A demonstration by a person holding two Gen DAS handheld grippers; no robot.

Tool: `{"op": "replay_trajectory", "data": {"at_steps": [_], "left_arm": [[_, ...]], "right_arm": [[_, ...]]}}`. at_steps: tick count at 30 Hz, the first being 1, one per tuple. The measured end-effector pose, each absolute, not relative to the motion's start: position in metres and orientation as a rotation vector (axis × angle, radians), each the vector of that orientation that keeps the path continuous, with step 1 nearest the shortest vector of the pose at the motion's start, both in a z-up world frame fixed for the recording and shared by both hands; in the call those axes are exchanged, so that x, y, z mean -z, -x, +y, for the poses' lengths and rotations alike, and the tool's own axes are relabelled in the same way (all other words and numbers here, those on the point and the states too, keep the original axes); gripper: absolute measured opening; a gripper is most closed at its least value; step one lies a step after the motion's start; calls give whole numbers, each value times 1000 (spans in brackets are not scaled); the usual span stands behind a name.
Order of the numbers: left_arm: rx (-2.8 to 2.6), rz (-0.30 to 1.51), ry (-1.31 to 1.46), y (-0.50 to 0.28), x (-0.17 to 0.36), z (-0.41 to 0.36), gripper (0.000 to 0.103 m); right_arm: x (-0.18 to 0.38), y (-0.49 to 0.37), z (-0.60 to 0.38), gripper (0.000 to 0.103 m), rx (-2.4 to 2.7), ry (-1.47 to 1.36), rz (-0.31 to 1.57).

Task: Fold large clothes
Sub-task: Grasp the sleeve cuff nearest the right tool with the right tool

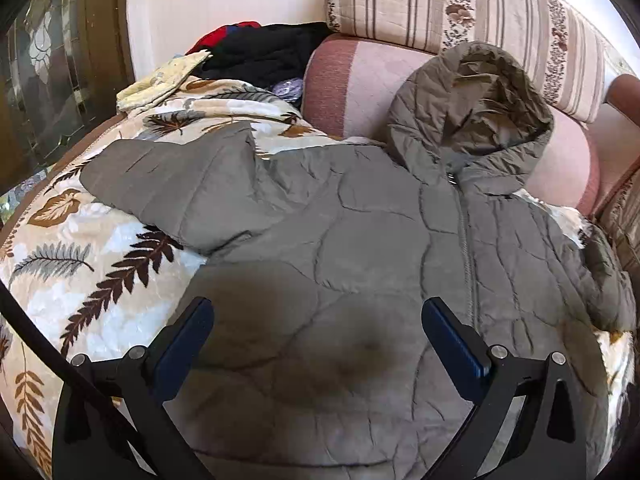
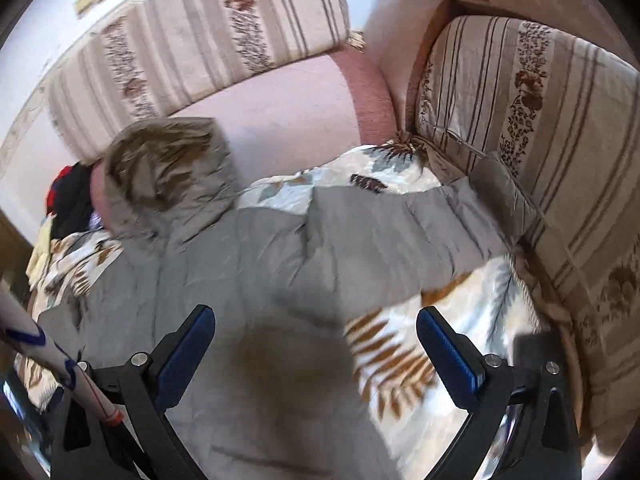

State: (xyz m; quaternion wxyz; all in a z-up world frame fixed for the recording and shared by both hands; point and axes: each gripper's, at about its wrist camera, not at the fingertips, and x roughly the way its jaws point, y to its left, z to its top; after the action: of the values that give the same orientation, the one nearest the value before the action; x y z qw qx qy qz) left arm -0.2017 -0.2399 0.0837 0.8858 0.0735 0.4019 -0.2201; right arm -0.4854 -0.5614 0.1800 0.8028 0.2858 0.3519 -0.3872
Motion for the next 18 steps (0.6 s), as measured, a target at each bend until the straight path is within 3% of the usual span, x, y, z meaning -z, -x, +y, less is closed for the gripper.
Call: {"op": "replay_trajectory", "data": {"at_steps": [12,18], "left_arm": [[461,828,-211,206,-71,-257,103],[461,826,-240,208,-64,-265,103]], "right_arm": [[-189,564,-689,102,1032,-663,746],[-154,605,-715,87,1102,-756,762]]}}
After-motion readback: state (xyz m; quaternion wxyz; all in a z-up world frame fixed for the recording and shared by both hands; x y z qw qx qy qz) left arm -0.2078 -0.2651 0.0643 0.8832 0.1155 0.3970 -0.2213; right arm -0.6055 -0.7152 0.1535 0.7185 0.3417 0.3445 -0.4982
